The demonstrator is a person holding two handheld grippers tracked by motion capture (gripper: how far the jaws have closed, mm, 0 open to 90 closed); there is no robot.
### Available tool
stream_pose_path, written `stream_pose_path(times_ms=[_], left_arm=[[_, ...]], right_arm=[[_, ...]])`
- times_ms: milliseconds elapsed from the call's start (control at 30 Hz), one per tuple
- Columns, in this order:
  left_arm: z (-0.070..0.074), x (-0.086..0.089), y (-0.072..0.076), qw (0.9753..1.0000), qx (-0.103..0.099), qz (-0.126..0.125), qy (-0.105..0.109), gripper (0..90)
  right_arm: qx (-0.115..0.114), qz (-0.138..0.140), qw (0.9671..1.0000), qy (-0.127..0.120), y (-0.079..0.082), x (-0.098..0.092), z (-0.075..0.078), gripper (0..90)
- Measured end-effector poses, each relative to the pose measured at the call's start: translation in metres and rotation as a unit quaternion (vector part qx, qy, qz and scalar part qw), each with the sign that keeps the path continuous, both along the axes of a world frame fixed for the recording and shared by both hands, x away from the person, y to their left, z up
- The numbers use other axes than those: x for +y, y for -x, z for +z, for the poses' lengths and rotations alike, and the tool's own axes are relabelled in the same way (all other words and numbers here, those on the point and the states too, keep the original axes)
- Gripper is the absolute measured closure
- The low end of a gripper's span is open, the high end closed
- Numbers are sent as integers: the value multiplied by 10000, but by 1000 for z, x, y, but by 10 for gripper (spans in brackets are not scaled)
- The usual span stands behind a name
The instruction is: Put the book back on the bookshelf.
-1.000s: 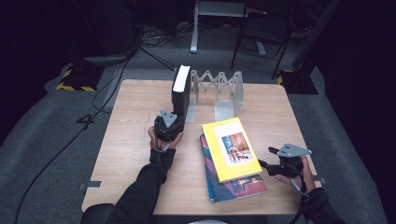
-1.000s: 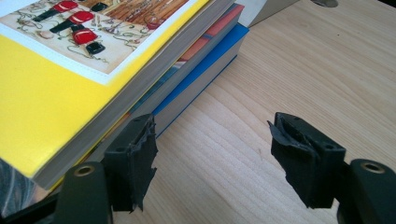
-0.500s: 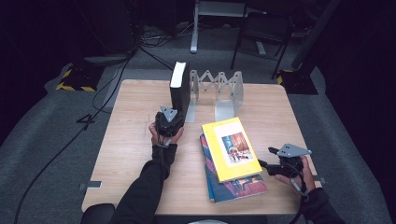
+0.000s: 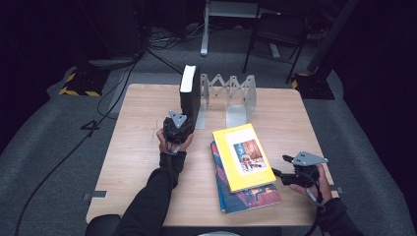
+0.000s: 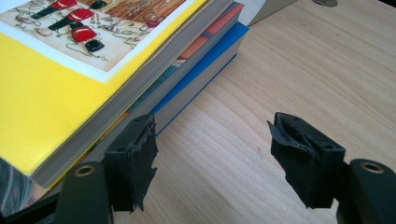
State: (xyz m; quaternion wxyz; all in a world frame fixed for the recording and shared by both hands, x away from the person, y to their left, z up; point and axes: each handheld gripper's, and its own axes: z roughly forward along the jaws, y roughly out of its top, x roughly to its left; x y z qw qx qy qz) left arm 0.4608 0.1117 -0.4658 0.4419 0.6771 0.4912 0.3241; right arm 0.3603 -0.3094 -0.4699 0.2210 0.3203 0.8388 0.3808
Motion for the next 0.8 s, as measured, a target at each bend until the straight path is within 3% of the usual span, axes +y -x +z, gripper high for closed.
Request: stream_pose_path(times_ms=[167,333,500,633,733,800], left_arm=[[-1,3,11,9988,50,-401,-263,548],[-1,4,17,9973,133,-602,-410,493],[2,3,24,9934,231,-898,-672,466],[2,4,32,9865,324,-1345,-873,426],[0,4,40,9788,415,-1706,-1057,400],[-1,6,47,9723,444,-1958,-1196,392]], right_arm=[[-66,-39,10000,-34,1,-2,4,312],[-102,-60,9999,-62,2,-2,6,313],[-149,-35,9998,-92,4,-2,10,314],[-175,-65,9998,-97,5,-4,14,316],[-260,-147,9994,-180,6,-6,22,315],[-268,-155,9992,-251,7,-7,25,315]])
